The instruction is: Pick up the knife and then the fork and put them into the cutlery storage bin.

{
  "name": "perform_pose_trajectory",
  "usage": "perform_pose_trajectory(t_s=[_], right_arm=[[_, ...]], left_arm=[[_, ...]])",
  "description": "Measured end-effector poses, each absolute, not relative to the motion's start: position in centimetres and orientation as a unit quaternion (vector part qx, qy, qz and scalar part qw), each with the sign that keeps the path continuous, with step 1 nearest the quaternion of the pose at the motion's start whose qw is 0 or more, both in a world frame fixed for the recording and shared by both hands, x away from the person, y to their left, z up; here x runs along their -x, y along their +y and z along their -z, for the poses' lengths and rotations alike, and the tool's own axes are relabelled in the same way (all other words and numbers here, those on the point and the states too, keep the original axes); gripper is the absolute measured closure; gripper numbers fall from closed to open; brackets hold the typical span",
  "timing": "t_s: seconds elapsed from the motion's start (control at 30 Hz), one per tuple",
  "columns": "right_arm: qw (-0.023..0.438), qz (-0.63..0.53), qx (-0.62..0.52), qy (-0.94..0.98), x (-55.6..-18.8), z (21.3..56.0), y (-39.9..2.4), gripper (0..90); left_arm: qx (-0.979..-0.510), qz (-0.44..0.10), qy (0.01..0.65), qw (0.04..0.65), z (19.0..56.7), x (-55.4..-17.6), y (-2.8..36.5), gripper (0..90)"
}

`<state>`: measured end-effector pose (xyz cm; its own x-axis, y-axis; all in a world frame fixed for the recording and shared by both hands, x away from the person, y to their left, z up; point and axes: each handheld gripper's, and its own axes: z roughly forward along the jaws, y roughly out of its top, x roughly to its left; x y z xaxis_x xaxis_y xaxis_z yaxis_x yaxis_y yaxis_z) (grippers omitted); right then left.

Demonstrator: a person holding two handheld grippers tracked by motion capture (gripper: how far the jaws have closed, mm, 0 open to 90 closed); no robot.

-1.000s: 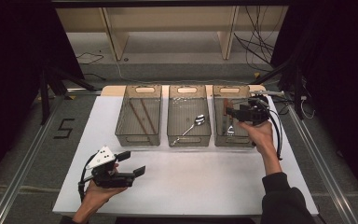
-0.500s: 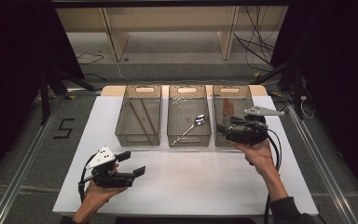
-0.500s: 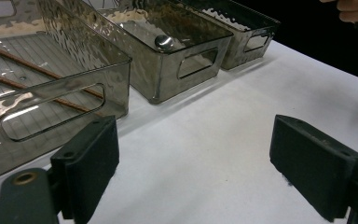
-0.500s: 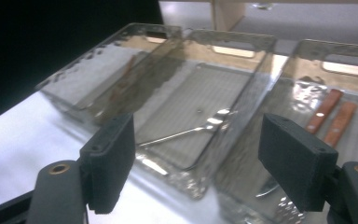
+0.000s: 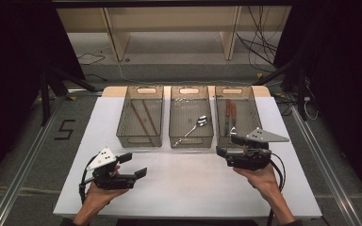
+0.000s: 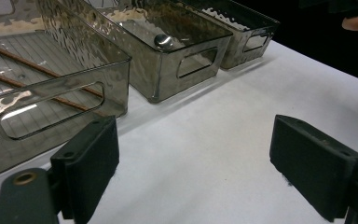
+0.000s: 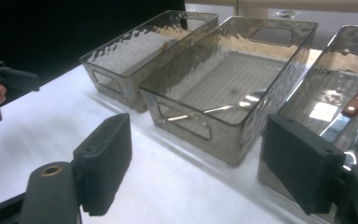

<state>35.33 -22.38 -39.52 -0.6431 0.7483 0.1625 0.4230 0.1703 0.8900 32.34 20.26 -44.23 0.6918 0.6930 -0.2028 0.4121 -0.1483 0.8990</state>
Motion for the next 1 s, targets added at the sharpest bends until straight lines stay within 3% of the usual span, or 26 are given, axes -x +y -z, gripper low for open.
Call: perform_pose_trajectory(t_s=[1.0], right_arm=[[0.16,-0.519,-0.383,0.747,-31.0,44.2,-23.1,22.8]], left_arm=[[-0.747,-0.128,0.368,0.539,44.2,-32.3,20.2,15.1]])
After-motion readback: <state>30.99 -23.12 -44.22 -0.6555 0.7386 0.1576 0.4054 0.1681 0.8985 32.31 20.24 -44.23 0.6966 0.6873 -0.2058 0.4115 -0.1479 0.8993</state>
